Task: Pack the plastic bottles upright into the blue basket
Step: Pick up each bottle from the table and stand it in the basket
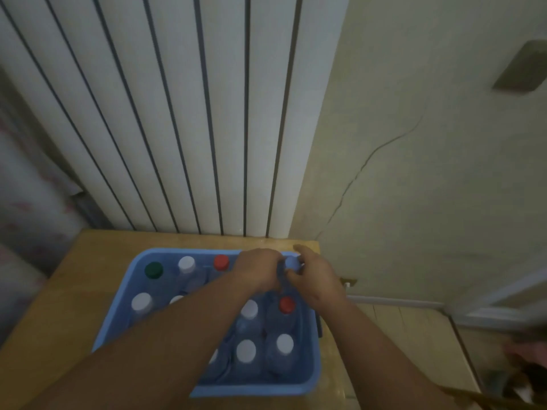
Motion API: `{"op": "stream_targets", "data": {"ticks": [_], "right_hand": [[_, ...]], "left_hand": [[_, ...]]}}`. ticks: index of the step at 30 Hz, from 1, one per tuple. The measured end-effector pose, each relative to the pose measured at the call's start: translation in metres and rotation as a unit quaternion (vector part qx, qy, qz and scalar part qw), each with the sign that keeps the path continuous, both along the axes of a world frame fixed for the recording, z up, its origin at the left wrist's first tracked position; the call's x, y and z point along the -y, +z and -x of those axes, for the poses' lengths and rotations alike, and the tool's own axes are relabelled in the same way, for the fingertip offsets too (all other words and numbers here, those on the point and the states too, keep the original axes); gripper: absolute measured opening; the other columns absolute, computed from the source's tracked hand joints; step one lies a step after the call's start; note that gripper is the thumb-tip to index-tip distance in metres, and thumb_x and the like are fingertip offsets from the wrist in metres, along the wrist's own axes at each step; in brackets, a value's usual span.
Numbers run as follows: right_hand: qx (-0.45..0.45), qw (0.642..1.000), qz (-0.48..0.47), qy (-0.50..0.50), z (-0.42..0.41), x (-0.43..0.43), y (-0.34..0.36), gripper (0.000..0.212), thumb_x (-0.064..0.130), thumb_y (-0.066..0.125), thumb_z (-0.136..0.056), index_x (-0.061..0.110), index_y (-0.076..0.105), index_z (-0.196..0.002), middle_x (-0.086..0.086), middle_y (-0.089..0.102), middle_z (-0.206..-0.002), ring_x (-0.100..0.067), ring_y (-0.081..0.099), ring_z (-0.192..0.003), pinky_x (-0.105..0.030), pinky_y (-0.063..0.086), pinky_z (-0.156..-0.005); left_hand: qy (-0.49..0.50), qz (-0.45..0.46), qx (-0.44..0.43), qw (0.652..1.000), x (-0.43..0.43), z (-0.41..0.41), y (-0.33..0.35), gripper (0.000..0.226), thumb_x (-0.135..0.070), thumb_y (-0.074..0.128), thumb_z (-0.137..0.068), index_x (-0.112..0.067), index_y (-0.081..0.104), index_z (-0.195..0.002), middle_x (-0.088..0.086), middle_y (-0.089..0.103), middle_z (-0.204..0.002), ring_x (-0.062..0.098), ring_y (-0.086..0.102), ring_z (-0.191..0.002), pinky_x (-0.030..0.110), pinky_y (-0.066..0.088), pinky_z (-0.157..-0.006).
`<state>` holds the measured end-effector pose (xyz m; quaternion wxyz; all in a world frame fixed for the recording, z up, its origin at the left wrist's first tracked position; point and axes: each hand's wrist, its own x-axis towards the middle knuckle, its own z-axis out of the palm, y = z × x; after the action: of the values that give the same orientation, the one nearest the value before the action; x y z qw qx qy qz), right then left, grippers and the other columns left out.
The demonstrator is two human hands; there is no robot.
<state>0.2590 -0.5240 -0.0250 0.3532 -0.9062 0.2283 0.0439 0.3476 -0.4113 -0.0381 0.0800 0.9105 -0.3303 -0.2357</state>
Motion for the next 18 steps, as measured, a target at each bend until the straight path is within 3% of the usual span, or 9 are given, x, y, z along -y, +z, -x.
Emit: {"op": "stream_targets", "data": {"ticks": [2,4,12,18], "right_hand": [[-0.032,0.999,0.019,0.011,-0.002,0.001,-0.001,0.065,0.029,0.059,-0.088,0.022,0.033,-0.147,-0.006,0.059,-0.131,-0.024,0.057,-0.116,-0.027,0.043,-0.090],[-0.049,0.996,0.070,0.030,-0.005,0.002,0.000,0.054,0.032,0.058,-0.087,0.026,0.045,-0.140,-0.004,0.060,-0.131,-0.024,0.056,-0.118,-0.028,0.043,-0.093],[-0.072,0.984,0.138,0.085,-0.011,0.002,-0.016,0.027,0.034,0.056,-0.085,0.028,0.064,-0.110,-0.004,0.069,-0.108,-0.024,0.063,-0.100,-0.026,0.042,-0.073],[-0.082,0.973,0.178,0.121,-0.016,0.002,-0.031,0.027,0.035,0.055,-0.085,0.028,0.062,-0.110,-0.004,0.068,-0.104,-0.023,0.062,-0.097,-0.027,0.040,-0.070]], "left_hand": [[-0.013,-0.022,0.019,0.999,0.001,-0.002,-0.005,0.052,-0.047,0.080,-0.068,-0.032,0.063,-0.115,-0.005,0.069,-0.104,0.018,0.065,-0.095,0.037,0.052,-0.084],[-0.014,-0.029,0.028,0.999,0.001,-0.002,-0.011,0.054,-0.049,0.079,-0.068,-0.033,0.061,-0.117,-0.005,0.069,-0.108,0.020,0.065,-0.100,0.037,0.051,-0.085],[0.002,-0.107,0.116,0.988,0.008,-0.001,-0.025,0.034,-0.042,0.064,-0.086,-0.027,0.065,-0.117,-0.001,0.066,-0.118,0.022,0.061,-0.112,0.036,0.041,-0.092],[-0.003,-0.131,0.152,0.980,0.008,0.003,-0.029,0.024,-0.031,0.053,-0.094,-0.021,0.067,-0.111,0.003,0.066,-0.120,0.025,0.059,-0.114,0.035,0.044,-0.090]]}}
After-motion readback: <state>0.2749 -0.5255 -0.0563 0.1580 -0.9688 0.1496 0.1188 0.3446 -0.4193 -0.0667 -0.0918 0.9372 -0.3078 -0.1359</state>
